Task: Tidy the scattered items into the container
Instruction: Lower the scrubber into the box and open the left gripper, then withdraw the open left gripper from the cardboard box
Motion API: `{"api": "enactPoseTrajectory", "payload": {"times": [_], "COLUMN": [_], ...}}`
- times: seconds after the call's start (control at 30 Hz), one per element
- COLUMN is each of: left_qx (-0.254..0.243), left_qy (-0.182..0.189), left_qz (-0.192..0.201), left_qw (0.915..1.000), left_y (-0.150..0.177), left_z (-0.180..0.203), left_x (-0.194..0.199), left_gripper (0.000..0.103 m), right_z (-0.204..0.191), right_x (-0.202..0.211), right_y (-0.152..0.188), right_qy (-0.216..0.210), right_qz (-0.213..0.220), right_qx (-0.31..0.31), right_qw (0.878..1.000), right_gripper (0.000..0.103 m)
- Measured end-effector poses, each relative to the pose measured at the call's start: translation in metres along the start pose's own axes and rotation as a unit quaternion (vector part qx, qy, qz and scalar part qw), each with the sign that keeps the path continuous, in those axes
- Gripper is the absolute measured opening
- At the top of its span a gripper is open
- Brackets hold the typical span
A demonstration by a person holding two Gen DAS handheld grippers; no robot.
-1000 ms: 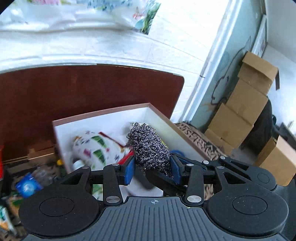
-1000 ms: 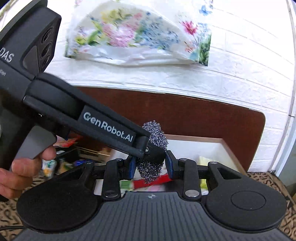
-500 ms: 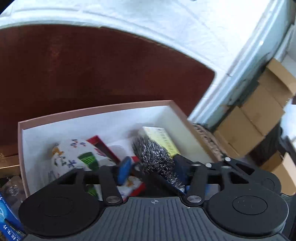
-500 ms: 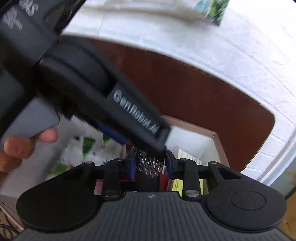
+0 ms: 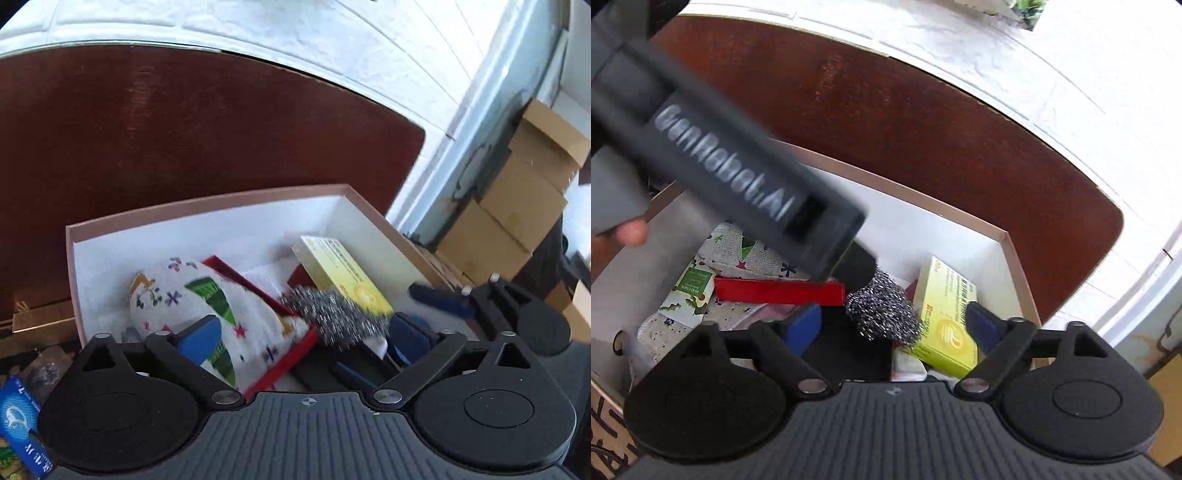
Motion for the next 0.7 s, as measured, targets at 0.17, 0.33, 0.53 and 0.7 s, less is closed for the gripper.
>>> {"api": "enactPoseTrajectory", "payload": {"times": [0.17, 0.33, 0.53, 0.7], "left_qx": [-0.045, -0.061, -0.081, -0.07], "left_qy": [-0.027, -0.049, -0.074, -0.075], "left_qz": [-0.004, 0.019, 0.044, 0.045], "left_qw": [0.9986, 0.9967, 0.993, 0.9937], "left_y": [0.014, 0.022, 0.031, 0.041], "left_z": [0.015, 0.029, 0.046, 0.056], "left_x": [0.013, 0.041, 0.075, 0.098], "left_gripper": [0.103, 0.103, 0.103, 0.103], "right_z": [0.002, -0.008, -0.012, -0.02], "right_x": [0.024, 0.044, 0.074, 0.094], "right_y": [-0.001, -0.003, -0.004, -0.005], "right_qy": [0.007, -0.002, 0.001, 0.01], "right_qz": [0.002, 0.005, 0.019, 0.033], "right_qx": [-0.038, -0.06, -0.076, -0.082], "right_qw": [0.999, 0.998, 0.997, 0.996], "right_gripper": [0.102, 0.102, 0.102, 0.102]}}
Point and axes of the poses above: each gripper's, at about its wrist camera, not at the fingertips, and x roughly against the way its jaws point, z to its right, y to its underside, the point moved 7 cm from there along -x, roughly the way its jaws point, and after that the axes turned 9 degrees about z, right-handed, at the moved point
